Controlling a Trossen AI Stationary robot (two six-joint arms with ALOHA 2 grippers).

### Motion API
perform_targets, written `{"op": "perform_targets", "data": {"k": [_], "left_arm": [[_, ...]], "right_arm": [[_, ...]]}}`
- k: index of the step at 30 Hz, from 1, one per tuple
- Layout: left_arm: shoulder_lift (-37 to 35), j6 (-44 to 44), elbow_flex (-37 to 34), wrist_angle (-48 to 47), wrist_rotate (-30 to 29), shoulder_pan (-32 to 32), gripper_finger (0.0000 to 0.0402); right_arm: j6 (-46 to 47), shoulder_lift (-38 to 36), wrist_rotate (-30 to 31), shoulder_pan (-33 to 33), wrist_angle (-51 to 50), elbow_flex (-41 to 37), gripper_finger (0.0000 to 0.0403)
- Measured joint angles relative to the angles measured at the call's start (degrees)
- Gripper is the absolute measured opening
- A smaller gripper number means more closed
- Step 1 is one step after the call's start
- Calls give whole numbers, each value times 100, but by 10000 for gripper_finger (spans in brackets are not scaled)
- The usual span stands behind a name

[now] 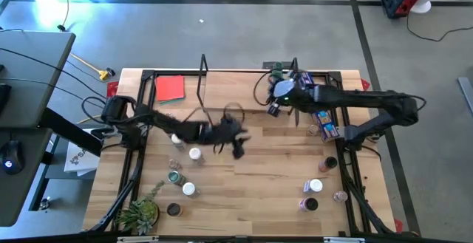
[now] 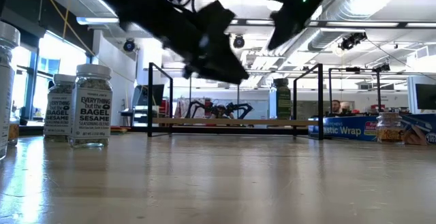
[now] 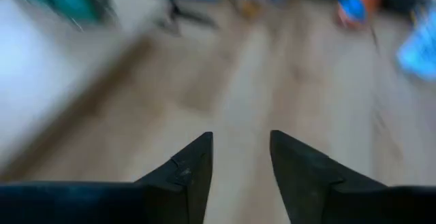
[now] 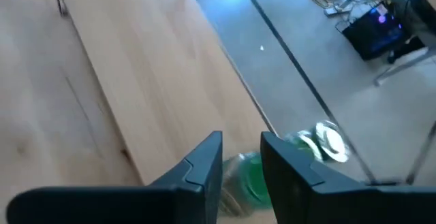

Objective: Shelf spices
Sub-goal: Put the top green seasoning bottle on the shelf aligned with the other green seasoning bottle

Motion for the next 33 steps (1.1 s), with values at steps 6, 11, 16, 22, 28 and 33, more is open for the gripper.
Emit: {"op": "perform_targets", "data": {"k": [6, 11, 16, 22, 28, 33], "left_arm": [[272, 521, 55, 1461, 219, 1159, 40], [724, 668, 415, 1940, 777, 1771, 8], [1349, 848, 1148, 1795, 884, 1941, 1], [2025, 743, 2170, 865, 471, 2019, 1], [2525, 719, 2765, 523, 419, 2132, 1], [2569, 717, 2804, 520, 413, 2224, 0]], "right_arm": [[1184, -1003, 10, 459, -707, 12, 87], [2033, -1507, 200, 1057, -930, -233, 86], [2467, -1658, 686, 1558, -944, -439, 86], [2543, -1603, 768, 1814, -987, -457, 86], [2580, -1614, 778, 1916, -985, -457, 86], [2580, -1615, 762, 1918, -985, -457, 86]]}}
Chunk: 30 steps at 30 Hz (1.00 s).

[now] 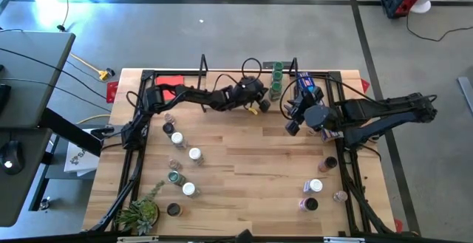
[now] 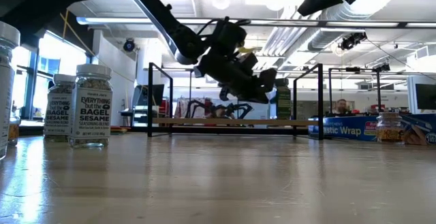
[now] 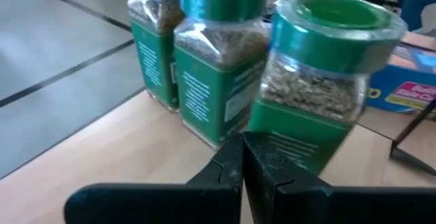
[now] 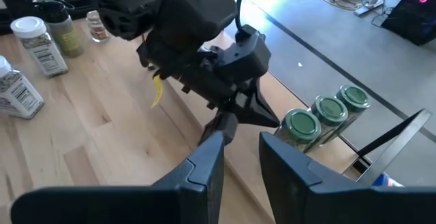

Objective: Shelf spices
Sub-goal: Put the top green seasoning bottle on the shelf aligned with the other green seasoning bottle

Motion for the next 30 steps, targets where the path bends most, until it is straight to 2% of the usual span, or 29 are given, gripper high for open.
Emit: {"op": "perform_targets", "data": {"k": [10, 30], "left_arm": [[0, 0, 0, 127, 261, 30, 0], [2, 192, 0, 413, 365, 239, 0]], "right_arm": [[2, 0, -2, -1, 14, 0, 86], [87, 0, -13, -1, 16, 0, 86]]}}
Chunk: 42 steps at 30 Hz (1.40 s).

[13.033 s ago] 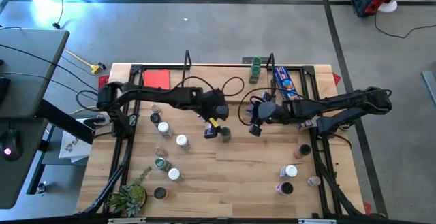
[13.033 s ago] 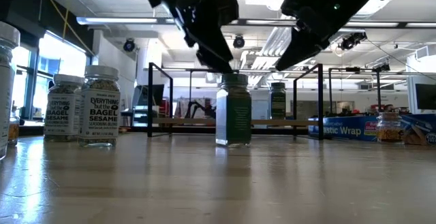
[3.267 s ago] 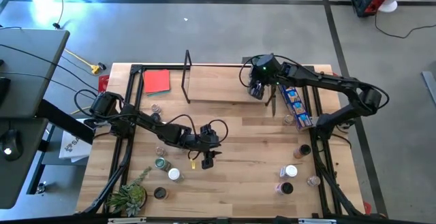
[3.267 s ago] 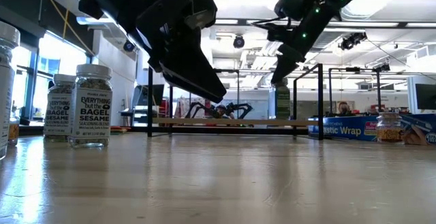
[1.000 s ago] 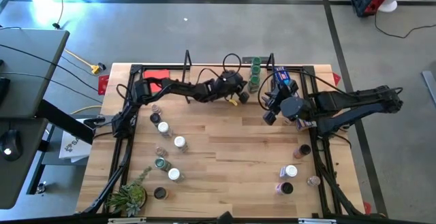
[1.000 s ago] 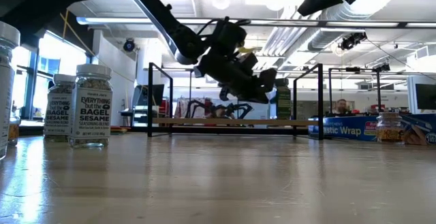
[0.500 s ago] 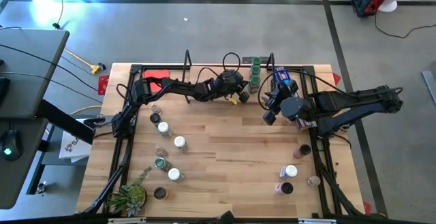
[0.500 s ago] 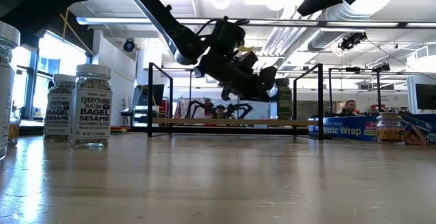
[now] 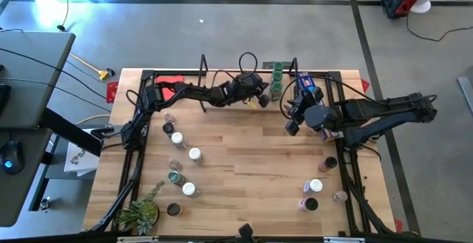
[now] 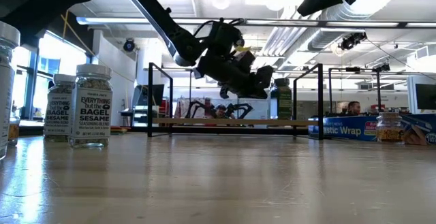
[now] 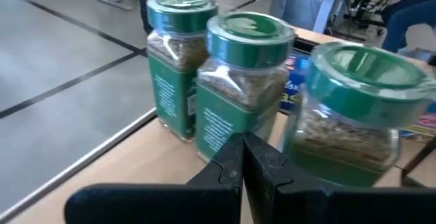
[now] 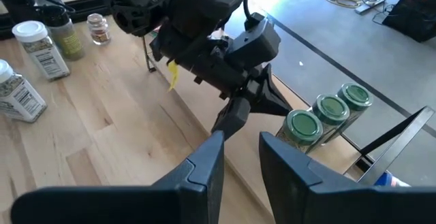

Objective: Shelf spices
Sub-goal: Put the top green seasoning bottle on the shelf aligned with the other green seasoning bottle

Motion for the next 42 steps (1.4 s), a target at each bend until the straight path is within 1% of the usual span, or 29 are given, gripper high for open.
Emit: {"op": "perform_targets", "data": {"k": [2, 3, 5, 7, 8, 9, 12, 15, 18, 21, 23, 25, 27, 34, 42], "left_arm": [[-33, 124, -1, -71, 2, 29, 0], [-71, 199, -2, -104, 8, 31, 0], [-210, 367, -2, -267, 6, 5, 0], [-421, 561, -2, -576, -52, -51, 0], [-546, 663, 2, -802, -90, -94, 0], [-664, 723, 4, -1106, -149, -143, 0], [-1046, 863, 4, -2250, -421, -339, 0], [-1352, 943, 7, -3429, -1071, -590, 0], [-1537, 867, 7, -4505, -1722, -874, 0], [-1622, 659, 4, -5280, -2178, -1160, 0], [-1631, 465, -16, -5615, -2455, -1344, 0], [-1641, 281, -176, -5744, -2747, -1520, 0], [-1695, 70, -458, -5744, -2895, -1659, 0], [-2215, -796, -1455, -5456, -2911, -1969, 0], [-2971, -1093, -2226, -4686, -2922, -2238, 0]], "right_arm": [[-11, 5, -59, 0, -36, 0, 86], [-66, 29, -199, -2, -66, 0, 86], [-258, 145, -717, -66, -85, 0, 86], [-534, 365, -1368, -156, -81, 0, 86], [-664, 511, -1574, -204, -83, 0, 86], [-800, 683, -1644, -246, -81, 0, 86], [-1298, 1258, -1482, -381, -86, 0, 86], [-1827, 1806, -1297, -572, -90, 0, 86], [-2187, 2296, -968, -768, -140, -2, 86], [-2489, 2610, -869, -1008, -123, -2, 86], [-2589, 2743, -863, -1180, -106, -2, 86], [-2740, 2803, -861, -1342, 31, -2, 86], [-2984, 2813, -848, -1501, 235, -2, 86], [-3501, 2815, -985, -1956, 710, -2, 86], [-3653, 2818, -1038, -2248, 1031, -2, 86]]}}
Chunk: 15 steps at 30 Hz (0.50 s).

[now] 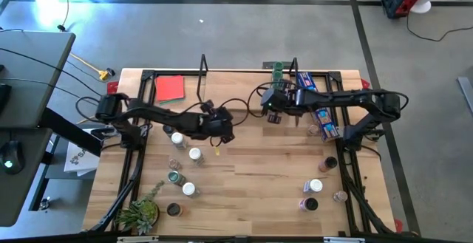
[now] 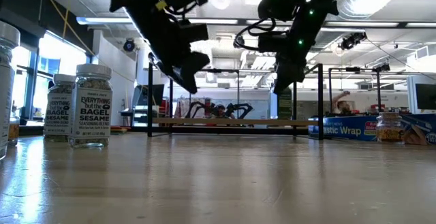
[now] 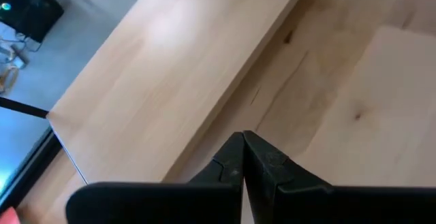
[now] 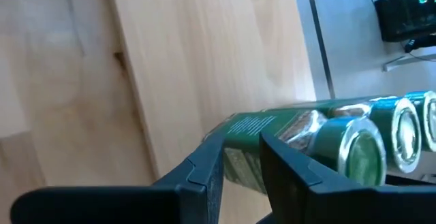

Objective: Shelf spices
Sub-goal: Put the top green seasoning bottle on the shelf aligned with the other green seasoning bottle

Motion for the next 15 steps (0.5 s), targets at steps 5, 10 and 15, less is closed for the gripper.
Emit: {"op": "perform_targets", "data": {"k": [5, 10, 15], "left_arm": [[-255, -10, -275, 343, 2, -41, 0], [-271, -58, -351, 432, 52, -53, 0], [-270, -57, -351, 437, 41, -106, 0]], "right_arm": [[-2, 0, -2, -69, 296, 0, 86], [-196, -38, -2, -42, 97, 173, 86], [-152, -105, -870, -23, -1052, 620, 86]]}}
